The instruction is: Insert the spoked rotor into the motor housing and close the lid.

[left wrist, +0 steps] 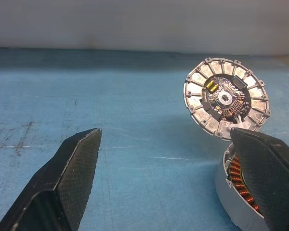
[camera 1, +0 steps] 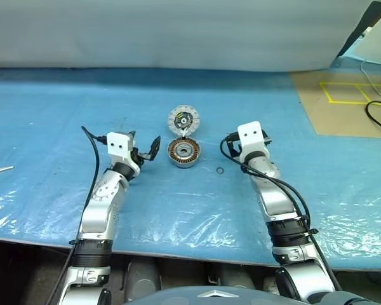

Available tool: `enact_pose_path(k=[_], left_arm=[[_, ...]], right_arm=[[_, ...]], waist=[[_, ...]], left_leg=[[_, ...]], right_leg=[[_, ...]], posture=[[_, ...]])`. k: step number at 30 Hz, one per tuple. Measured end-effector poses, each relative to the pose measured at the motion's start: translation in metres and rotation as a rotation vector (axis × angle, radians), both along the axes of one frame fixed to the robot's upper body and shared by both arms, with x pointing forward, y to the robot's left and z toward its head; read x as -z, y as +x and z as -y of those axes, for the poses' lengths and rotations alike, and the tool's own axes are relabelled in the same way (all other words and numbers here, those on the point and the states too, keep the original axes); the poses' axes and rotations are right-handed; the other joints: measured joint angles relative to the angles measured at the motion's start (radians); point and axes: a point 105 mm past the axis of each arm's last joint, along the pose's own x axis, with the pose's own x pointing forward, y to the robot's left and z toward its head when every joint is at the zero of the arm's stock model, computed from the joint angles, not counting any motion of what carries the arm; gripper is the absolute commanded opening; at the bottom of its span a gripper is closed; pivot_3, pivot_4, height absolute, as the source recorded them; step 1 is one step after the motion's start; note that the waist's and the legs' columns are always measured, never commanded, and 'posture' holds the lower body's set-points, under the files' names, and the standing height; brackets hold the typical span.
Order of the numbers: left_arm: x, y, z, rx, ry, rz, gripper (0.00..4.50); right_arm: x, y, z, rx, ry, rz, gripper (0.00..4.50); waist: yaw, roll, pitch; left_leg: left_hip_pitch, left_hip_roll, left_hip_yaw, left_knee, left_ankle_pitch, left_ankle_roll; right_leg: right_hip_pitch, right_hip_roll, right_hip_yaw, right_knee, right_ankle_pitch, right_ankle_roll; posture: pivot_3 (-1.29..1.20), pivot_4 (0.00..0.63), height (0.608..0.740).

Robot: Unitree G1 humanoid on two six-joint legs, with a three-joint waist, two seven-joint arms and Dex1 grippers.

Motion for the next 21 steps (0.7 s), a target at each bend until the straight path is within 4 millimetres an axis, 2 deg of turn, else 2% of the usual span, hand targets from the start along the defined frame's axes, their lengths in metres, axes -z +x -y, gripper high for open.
enact_pose_path(k=[21], left_arm=[[-0.0031,0.0001,-0.003,0.005,0.004,0.009,4.5]], right_arm=[[0.0001,-0.0002,-0.0031,-0.012,-0.003,0.001,4.46]], waist=[[0.0,0.0,0.0]], left_leg=[[0.0,0.0,0.0,0.0,0.0,0.0]], right_leg=[[0.0,0.0,0.0,0.0,0.0,0.0]], posture=[[0.0,0.15,0.74]])
